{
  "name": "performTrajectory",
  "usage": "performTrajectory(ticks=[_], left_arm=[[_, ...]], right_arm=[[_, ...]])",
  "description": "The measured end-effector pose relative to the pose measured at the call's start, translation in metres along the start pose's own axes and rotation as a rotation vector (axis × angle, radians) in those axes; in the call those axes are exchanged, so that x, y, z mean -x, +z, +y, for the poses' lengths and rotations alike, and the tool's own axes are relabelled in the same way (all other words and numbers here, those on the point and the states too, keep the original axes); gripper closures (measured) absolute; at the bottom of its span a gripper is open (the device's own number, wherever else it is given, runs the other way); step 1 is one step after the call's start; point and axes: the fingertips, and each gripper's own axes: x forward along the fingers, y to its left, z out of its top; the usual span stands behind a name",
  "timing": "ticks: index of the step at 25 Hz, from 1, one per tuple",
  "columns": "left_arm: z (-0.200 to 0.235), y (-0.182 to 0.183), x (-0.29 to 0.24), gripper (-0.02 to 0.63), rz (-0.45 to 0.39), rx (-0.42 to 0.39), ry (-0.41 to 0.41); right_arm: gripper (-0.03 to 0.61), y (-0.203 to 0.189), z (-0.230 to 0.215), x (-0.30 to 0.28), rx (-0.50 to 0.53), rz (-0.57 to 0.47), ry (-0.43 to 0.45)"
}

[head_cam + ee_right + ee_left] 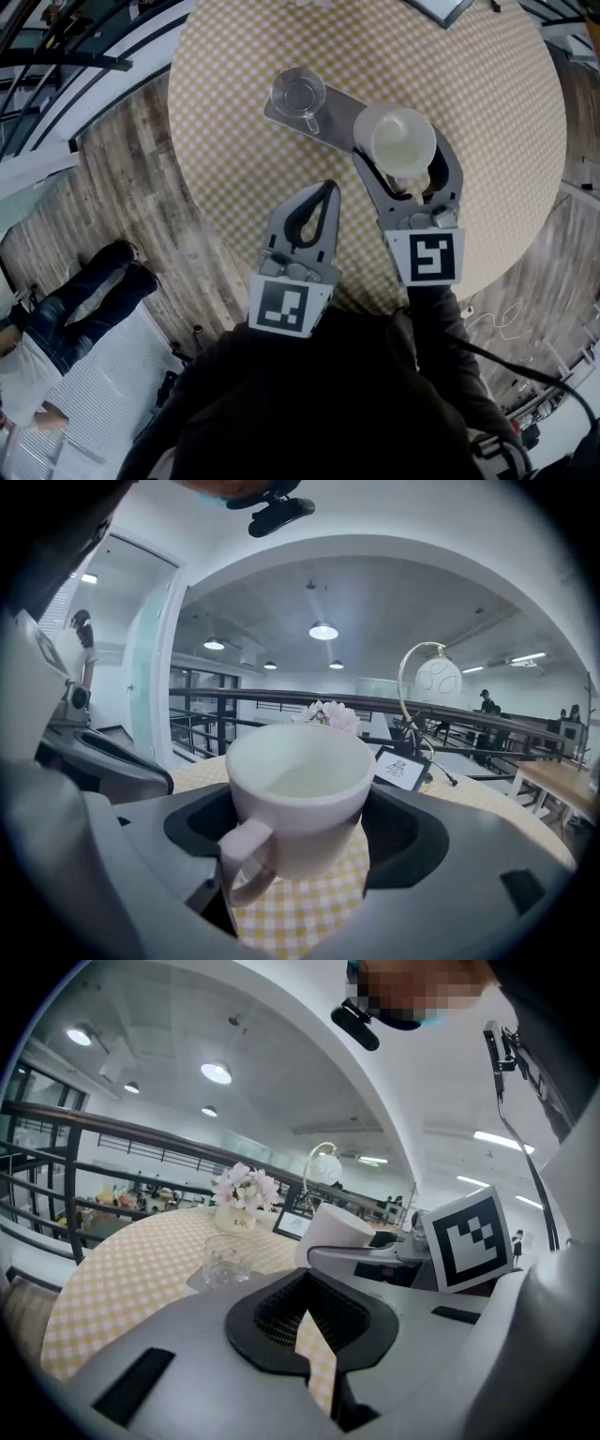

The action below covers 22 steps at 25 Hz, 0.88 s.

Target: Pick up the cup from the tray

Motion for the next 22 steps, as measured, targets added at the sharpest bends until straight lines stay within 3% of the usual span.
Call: performTrajectory(ticks=[7,15,22], left_arm=[[-0.049,-0.003,0.003,0.609,0.022,-0.039,-0.092],[-0.088,-0.031,-0.004,0.609,0.079,-0.069,-0.187],[-0.095,-0.050,-0.004,0.609,0.132,-0.078,-0.204]], right_arm=[[0.179,-0.012,-0.031,0.054,-0.011,0.013,-0.102],[0.179,-0.072,-0.052,0.092,-0.049,0.109,-0.185],[0.179,-0.117,-0.057,0.099,-0.086,0.194,-0.211]])
